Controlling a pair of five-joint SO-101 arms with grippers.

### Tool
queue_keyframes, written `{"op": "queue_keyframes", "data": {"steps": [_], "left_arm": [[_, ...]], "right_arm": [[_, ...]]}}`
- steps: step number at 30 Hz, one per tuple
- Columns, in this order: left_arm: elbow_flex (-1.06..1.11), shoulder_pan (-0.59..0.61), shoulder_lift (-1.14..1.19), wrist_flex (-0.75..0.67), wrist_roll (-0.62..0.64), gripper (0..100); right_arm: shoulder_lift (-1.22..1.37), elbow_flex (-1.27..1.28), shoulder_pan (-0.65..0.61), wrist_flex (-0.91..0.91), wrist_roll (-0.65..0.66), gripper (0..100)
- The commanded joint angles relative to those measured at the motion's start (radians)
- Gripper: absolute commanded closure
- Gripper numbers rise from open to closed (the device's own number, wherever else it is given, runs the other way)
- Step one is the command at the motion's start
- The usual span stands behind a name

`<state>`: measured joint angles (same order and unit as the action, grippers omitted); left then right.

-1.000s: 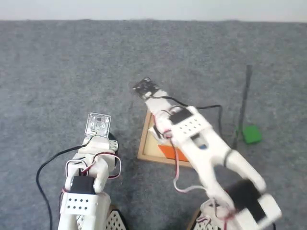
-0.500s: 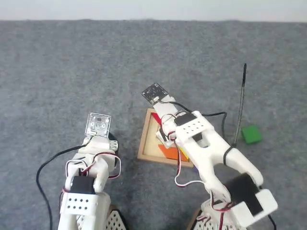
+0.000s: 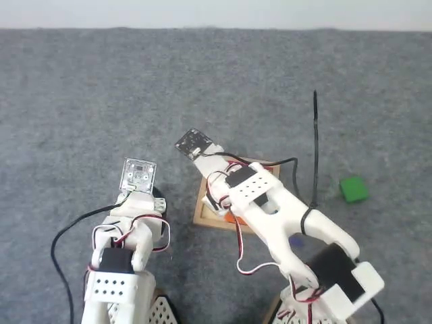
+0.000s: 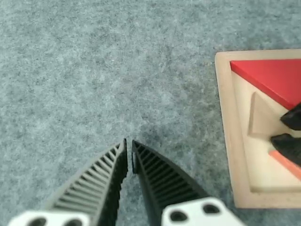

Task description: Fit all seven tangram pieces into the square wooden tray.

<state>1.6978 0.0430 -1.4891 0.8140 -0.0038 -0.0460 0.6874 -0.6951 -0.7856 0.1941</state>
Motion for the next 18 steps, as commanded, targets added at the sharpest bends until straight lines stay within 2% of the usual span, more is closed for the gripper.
{"op": "queue_keyframes", "data": {"steps": [1, 12, 18], "left_arm": [[-0.008, 0.005, -0.012, 0.002, 0.005, 98], [-0.008, 0.005, -0.012, 0.002, 0.005, 98], [-0.008, 0.005, -0.012, 0.002, 0.005, 98]], "right_arm": [[0.01, -0.052, -0.019, 0.015, 0.005, 90.8], [-0.028, -0.169, 0.019, 0.025, -0.044, 90.8], [0.054, -0.221, 0.019, 0.068, -0.046, 90.8]]}}
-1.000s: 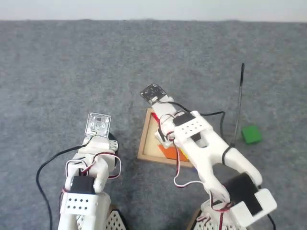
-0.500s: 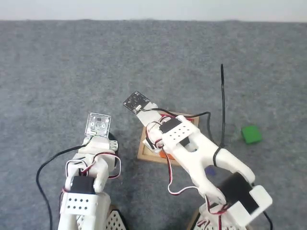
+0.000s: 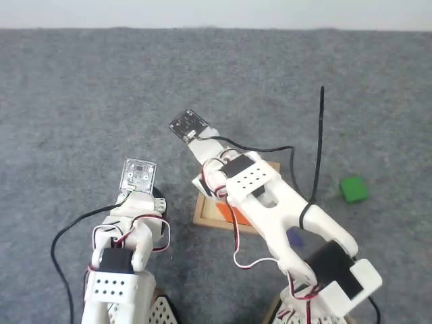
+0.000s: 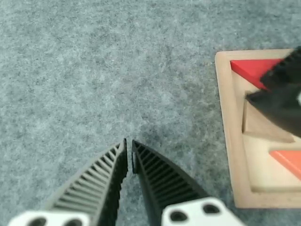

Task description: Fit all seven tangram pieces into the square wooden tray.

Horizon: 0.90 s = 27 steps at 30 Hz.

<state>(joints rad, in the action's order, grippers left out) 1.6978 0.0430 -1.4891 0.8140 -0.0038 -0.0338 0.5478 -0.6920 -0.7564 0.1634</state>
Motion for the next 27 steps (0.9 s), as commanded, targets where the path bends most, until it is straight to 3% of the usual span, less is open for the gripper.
{"op": "queue_keyframes", "data": {"steps": [1, 9, 19, 27], "left_arm": [[-0.008, 0.005, -0.012, 0.002, 0.005, 98], [-0.008, 0.005, -0.012, 0.002, 0.005, 98], [-0.008, 0.005, -0.012, 0.002, 0.005, 98], [-0.008, 0.005, -0.012, 0.002, 0.005, 98]], "right_arm": [[0.073, -0.095, 0.016, 0.039, -0.014, 90.8], [0.171, -0.144, 0.025, 0.005, -0.006, 90.8], [0.16, -0.137, 0.157, -0.031, -0.006, 91.1], [0.108, -0.135, 0.114, -0.045, -0.011, 90.7]]}}
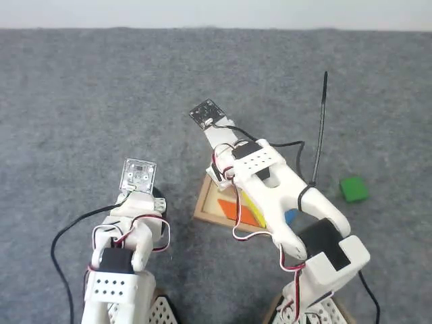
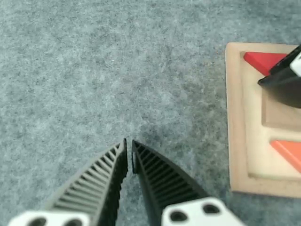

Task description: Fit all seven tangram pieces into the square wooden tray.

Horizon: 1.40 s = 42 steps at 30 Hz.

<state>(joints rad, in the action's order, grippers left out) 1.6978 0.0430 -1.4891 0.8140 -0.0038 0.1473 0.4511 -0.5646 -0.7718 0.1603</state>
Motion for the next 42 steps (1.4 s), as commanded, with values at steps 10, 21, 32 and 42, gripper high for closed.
{"op": "queue_keyframes", "data": {"steps": [10, 21, 32, 42], "left_arm": [[-0.008, 0.005, -0.012, 0.002, 0.005, 98], [-0.008, 0.005, -0.012, 0.002, 0.005, 98], [-0.008, 0.005, -0.012, 0.002, 0.005, 98], [-0.008, 0.005, -0.012, 0.002, 0.005, 98]], "right_arm": [[-0.173, 0.014, -0.07, -0.15, -0.003, 76.0], [0.008, -0.035, -0.079, -0.114, 0.017, 75.7], [-0.125, 0.005, -0.188, -0.111, -0.017, 75.7], [-0.071, 0.048, -0.136, -0.071, -0.018, 76.0]]}}
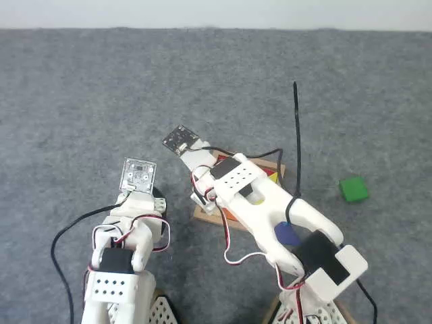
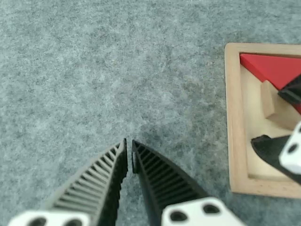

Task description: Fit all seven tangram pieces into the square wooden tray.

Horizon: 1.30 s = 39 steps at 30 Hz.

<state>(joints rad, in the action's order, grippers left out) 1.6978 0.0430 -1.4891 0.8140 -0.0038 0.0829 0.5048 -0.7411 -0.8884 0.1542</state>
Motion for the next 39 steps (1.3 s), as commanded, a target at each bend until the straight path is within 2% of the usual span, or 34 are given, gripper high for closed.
{"op": "queue_keyframes", "data": {"steps": [1, 9, 13, 17, 24, 29, 35, 39], "left_arm": [[-0.008, 0.005, -0.012, 0.002, 0.005, 98], [-0.008, 0.005, -0.012, 0.002, 0.005, 98], [-0.008, 0.005, -0.012, 0.002, 0.005, 98], [-0.008, 0.005, -0.012, 0.002, 0.005, 98], [-0.008, 0.005, -0.012, 0.002, 0.005, 98], [-0.008, 0.005, -0.012, 0.002, 0.005, 98], [-0.008, 0.005, -0.012, 0.002, 0.005, 98], [-0.008, 0.005, -0.012, 0.002, 0.005, 98]], "right_arm": [[0.013, -0.008, 0.047, 0.053, -0.012, 76.0], [0.058, -0.009, 0.053, 0.058, -0.011, 76.2], [0.067, -0.037, 0.054, 0.054, -0.017, 83.4], [0.065, -0.064, 0.056, 0.05, -0.092, 90.2], [0.054, -0.068, 0.056, 0.045, -0.118, 91.9], [0.018, -0.127, 0.107, -0.01, -0.278, 91.9], [0.001, -0.19, 0.142, -0.076, -0.655, 91.4], [-0.008, -0.221, 0.145, -0.148, -0.809, 91.3]]}}
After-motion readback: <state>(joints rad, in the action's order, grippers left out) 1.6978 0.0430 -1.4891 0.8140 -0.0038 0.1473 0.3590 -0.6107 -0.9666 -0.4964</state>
